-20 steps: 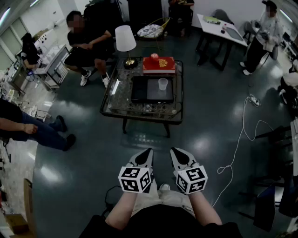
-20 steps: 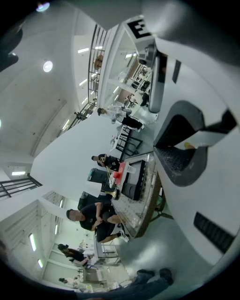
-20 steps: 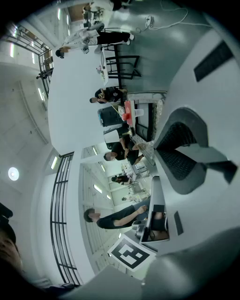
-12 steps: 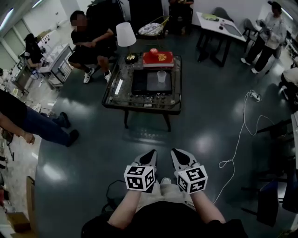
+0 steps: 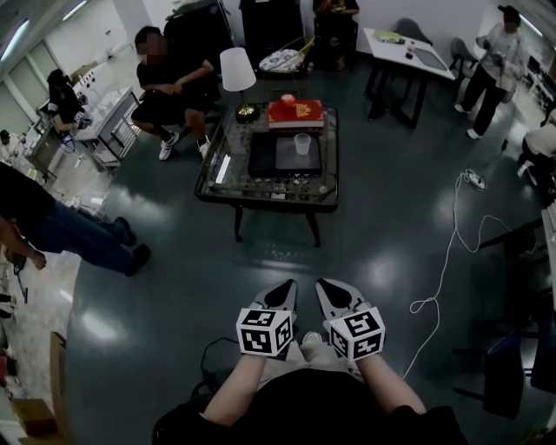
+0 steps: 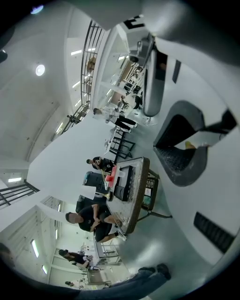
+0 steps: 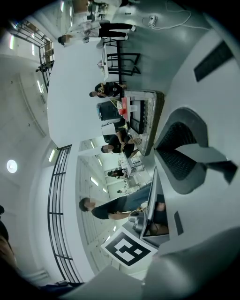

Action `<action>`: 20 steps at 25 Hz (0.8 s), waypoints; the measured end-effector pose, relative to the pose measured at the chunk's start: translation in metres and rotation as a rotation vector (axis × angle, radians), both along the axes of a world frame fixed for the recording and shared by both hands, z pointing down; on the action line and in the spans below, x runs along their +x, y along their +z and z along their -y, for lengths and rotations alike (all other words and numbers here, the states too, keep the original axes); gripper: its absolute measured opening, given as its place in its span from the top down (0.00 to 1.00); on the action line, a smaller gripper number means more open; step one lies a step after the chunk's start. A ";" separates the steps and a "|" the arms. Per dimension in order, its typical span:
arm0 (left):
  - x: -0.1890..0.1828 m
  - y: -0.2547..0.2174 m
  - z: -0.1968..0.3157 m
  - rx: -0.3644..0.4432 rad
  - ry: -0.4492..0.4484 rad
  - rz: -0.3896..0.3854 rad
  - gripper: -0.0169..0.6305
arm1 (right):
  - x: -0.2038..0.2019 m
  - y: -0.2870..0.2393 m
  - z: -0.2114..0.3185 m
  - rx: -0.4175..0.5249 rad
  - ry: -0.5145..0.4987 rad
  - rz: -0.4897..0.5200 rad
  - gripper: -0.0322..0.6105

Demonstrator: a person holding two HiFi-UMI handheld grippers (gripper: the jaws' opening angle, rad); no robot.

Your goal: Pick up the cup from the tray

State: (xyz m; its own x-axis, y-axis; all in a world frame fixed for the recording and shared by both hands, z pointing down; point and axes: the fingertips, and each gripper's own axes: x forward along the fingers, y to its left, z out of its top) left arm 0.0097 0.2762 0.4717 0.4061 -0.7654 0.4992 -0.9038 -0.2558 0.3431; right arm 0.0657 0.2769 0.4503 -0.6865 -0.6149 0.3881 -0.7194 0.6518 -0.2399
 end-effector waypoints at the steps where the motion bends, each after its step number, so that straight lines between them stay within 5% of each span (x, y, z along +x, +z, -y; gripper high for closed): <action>1: 0.000 -0.001 0.000 0.002 0.002 0.001 0.96 | -0.003 -0.001 0.000 -0.002 -0.007 0.007 0.94; 20: 0.011 -0.009 0.008 0.029 -0.028 0.032 0.96 | 0.008 -0.002 0.005 0.005 -0.046 0.032 0.93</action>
